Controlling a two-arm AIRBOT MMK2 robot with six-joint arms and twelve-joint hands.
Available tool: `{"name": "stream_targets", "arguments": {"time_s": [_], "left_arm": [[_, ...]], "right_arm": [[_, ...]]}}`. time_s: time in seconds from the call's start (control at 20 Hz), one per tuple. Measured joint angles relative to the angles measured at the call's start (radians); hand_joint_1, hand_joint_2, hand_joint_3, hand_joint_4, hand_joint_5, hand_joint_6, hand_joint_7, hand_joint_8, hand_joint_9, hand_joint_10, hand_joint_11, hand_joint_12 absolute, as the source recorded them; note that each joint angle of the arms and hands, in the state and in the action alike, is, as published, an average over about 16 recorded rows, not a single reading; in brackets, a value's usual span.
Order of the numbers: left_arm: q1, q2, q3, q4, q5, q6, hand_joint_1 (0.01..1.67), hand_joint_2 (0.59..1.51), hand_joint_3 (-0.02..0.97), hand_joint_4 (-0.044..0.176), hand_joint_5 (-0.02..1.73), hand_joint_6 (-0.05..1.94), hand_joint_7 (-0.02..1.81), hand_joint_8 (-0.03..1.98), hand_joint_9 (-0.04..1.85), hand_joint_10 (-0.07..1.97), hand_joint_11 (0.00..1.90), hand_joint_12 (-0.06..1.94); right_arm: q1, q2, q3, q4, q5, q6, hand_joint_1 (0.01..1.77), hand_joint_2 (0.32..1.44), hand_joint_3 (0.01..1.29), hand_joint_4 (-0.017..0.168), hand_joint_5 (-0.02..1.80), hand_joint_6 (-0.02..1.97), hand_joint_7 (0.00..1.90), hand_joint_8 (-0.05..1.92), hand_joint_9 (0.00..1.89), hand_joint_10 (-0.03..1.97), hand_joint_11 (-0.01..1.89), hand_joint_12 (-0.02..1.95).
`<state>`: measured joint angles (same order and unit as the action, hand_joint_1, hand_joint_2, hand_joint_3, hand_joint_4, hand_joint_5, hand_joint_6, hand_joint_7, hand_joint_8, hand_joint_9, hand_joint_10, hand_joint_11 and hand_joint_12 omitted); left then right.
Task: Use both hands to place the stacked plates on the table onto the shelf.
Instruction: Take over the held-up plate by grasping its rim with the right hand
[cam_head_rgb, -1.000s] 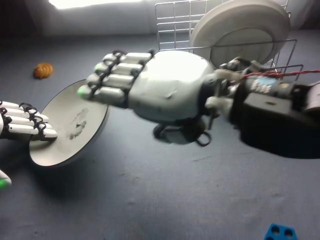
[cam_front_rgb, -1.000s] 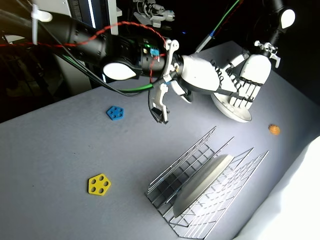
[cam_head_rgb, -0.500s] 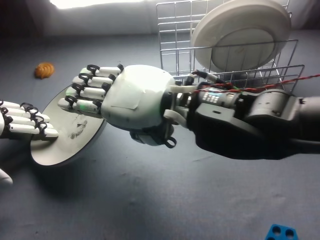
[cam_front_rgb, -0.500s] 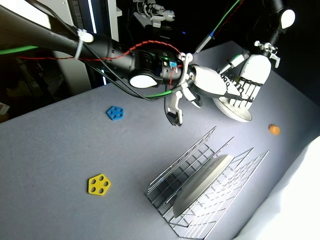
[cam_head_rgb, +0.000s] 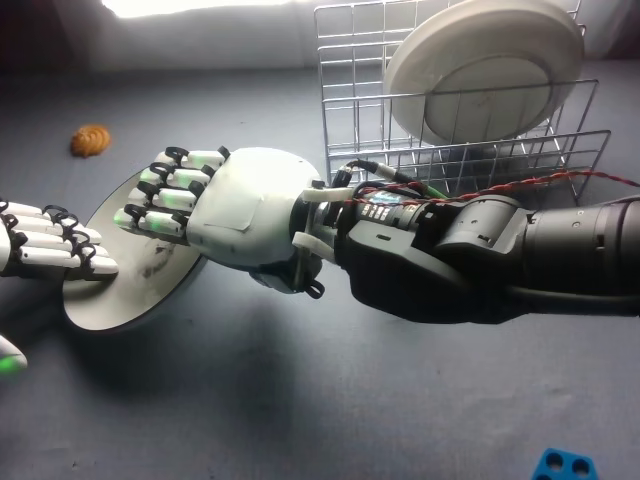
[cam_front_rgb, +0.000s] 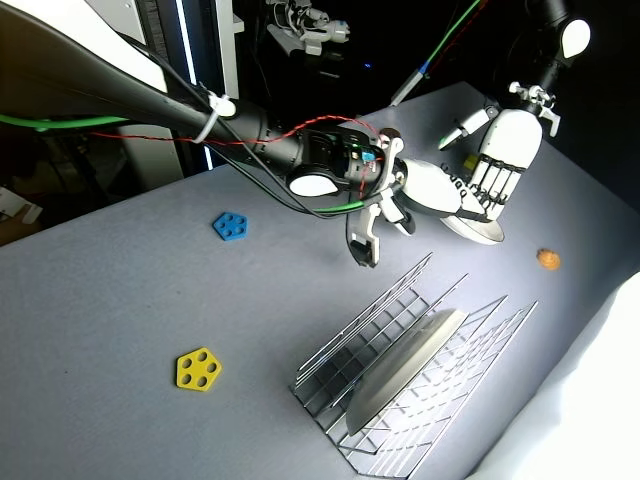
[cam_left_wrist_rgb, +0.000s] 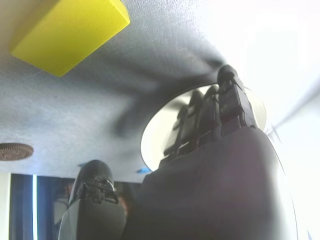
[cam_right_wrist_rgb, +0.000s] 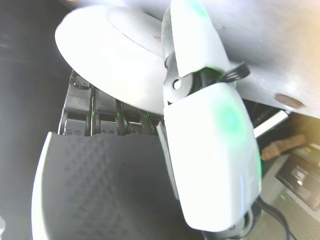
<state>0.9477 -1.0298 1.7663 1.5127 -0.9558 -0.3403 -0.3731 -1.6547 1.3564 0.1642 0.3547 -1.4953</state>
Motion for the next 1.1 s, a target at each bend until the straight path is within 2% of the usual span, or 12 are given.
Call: {"name": "stream_targets", "arguments": {"time_s": [0.15, 0.25, 0.6, 0.95, 1.1], "left_arm": [[-0.003, -0.001, 0.001, 0.004, -0.001, -0.001, 0.02, 1.111, 0.017, -0.008, -0.01, -0.04, 0.0, -0.01, -0.03, -0.05, 0.03, 0.03], [-0.005, -0.002, 0.002, 0.007, -0.001, -0.002, 0.02, 1.109, 0.017, -0.008, -0.01, -0.04, 0.0, -0.01, -0.03, -0.05, 0.03, 0.03], [-0.011, -0.003, 0.004, 0.015, -0.002, -0.004, 0.02, 1.107, 0.017, -0.008, -0.01, -0.04, 0.0, -0.01, -0.03, -0.05, 0.03, 0.03], [-0.014, -0.004, 0.004, 0.018, -0.002, -0.006, 0.01, 1.111, 0.016, -0.009, -0.01, -0.04, 0.0, -0.01, -0.03, -0.05, 0.03, 0.02], [-0.023, -0.004, 0.004, 0.025, -0.001, -0.009, 0.01, 1.112, 0.016, -0.009, -0.01, -0.04, 0.0, -0.01, -0.02, -0.05, 0.03, 0.02]], "right_arm": [[-0.004, -0.025, 0.024, 0.002, 0.002, 0.0, 1.4, 1.11, 0.01, 0.002, 0.03, 0.03, 0.03, 0.01, 0.03, -0.01, 0.02, 0.02], [-0.004, -0.036, 0.033, 0.007, 0.006, 0.0, 1.41, 1.12, 0.01, 0.002, 0.05, 0.03, 0.05, 0.01, 0.05, 0.0, 0.02, 0.1], [-0.005, -0.058, 0.043, 0.028, 0.03, 0.001, 1.34, 1.14, 0.01, 0.002, 0.26, 0.06, 0.27, 0.03, 0.24, 0.13, 0.03, 0.72], [-0.005, -0.068, 0.044, 0.043, 0.076, 0.005, 1.22, 1.13, 0.01, 0.002, 0.55, 0.38, 0.61, 0.15, 0.52, 0.45, 0.22, 1.33], [-0.006, -0.072, 0.044, 0.045, 0.095, 0.007, 1.2, 1.1, 0.01, 0.001, 0.66, 0.57, 0.73, 0.31, 0.63, 0.66, 0.35, 1.42]]}}
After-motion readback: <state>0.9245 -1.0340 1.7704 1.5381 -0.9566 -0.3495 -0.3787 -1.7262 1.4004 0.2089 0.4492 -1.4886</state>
